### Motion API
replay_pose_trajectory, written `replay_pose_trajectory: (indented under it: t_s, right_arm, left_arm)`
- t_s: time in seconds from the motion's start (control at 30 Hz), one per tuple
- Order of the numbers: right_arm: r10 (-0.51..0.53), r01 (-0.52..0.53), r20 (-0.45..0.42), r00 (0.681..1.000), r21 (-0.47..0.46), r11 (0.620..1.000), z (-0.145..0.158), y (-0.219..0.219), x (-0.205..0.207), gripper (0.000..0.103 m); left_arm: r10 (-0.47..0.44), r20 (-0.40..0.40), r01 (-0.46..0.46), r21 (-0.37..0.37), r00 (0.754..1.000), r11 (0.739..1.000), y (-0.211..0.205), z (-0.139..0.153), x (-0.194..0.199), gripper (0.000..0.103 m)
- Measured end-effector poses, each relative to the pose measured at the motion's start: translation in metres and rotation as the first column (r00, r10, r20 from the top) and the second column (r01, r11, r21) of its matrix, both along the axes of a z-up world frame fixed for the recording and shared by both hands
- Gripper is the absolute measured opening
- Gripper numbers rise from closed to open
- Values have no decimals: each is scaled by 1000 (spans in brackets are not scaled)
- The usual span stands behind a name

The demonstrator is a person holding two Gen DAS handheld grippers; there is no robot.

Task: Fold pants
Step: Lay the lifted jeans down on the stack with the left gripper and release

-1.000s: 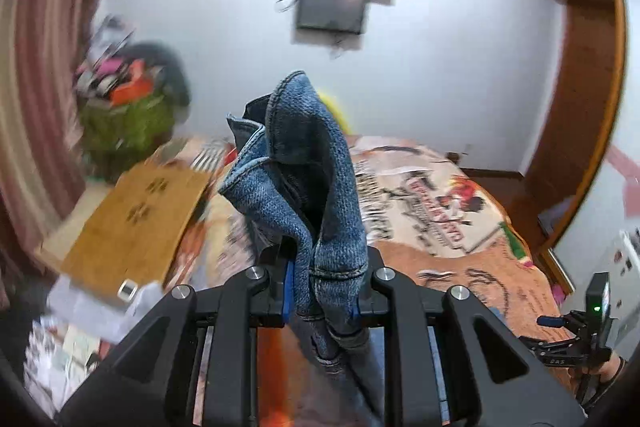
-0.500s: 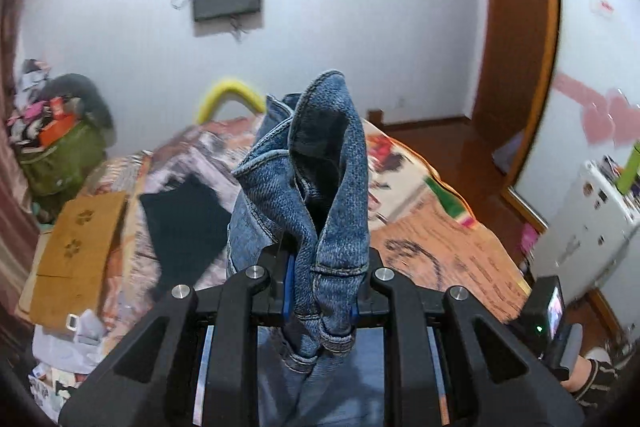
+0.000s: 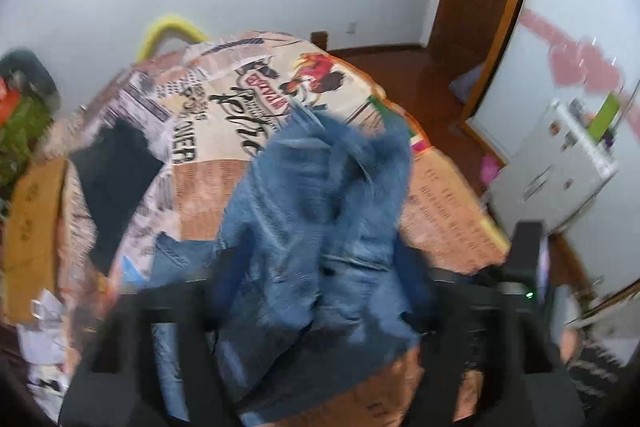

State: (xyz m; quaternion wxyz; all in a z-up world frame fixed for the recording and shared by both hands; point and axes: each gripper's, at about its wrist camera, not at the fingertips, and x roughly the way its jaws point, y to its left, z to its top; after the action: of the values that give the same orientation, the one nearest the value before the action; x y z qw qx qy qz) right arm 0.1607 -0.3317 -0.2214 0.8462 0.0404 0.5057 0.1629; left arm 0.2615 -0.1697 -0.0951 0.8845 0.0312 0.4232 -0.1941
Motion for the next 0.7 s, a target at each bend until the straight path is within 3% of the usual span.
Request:
replay_pose_trajectory:
  t_s: [0.07,0.13,0.3,0.57,0.7]
  right_arm:
    - [2,-2,5,1000,3,1000,3,0,-3,67]
    - [5,-5,13,1000,6,1000,6,1,-6,68]
    - [17,-16,5,1000,-24,1000,4,3,-14,68]
    - [-6,6,-14,1000,-6,1000,3,2,-16,68]
    - [-12,12,-27,1000,0,1000,2,4,-13,68]
  left_arm:
    - [15,26,-14,-32,1000,999,6,6,-4,83]
    - [25,60,-24,-16,998,1000,11,13,-5,89]
    - [77,97,-83,56,992,995,33,12,5,93]
    - [145,39,-150,217,989,965,79,-37,55,97]
    - [197,-32,-176,324,980,930,97,-82,97,97]
